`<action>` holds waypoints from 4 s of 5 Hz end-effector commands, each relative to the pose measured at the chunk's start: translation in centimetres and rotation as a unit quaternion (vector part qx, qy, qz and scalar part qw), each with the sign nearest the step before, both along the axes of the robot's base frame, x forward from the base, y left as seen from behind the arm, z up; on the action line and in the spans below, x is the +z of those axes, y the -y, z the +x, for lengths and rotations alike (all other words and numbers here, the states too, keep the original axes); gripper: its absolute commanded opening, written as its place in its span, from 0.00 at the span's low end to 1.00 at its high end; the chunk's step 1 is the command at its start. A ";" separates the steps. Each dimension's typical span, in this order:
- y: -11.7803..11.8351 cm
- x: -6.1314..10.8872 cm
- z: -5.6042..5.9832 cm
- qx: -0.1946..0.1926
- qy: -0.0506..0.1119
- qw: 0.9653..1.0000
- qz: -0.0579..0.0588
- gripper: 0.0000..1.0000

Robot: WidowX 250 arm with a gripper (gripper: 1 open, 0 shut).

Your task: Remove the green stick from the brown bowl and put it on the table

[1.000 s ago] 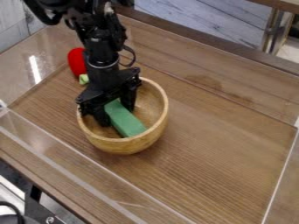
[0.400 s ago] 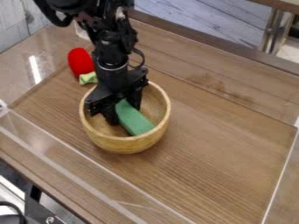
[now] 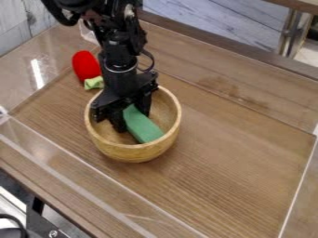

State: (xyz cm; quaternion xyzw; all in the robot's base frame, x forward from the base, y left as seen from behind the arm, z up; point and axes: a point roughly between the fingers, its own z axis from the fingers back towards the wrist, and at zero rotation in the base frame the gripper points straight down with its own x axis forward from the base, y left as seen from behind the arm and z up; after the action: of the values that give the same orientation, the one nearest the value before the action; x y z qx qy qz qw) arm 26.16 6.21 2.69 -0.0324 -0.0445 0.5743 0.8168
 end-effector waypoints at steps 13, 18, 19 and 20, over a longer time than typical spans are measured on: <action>15.3 6.1 0.9 -0.376 0.077 0.923 -0.034 0.00; 15.6 5.9 0.9 -0.448 0.081 0.890 -0.019 0.00; 15.6 5.7 1.0 -0.455 0.082 0.886 -0.016 0.00; 16.6 5.2 0.4 -0.459 0.072 0.886 -0.012 0.00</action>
State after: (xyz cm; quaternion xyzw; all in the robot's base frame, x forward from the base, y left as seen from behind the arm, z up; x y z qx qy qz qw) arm 26.04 -10.35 6.46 -0.0901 -0.0510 0.1338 0.9856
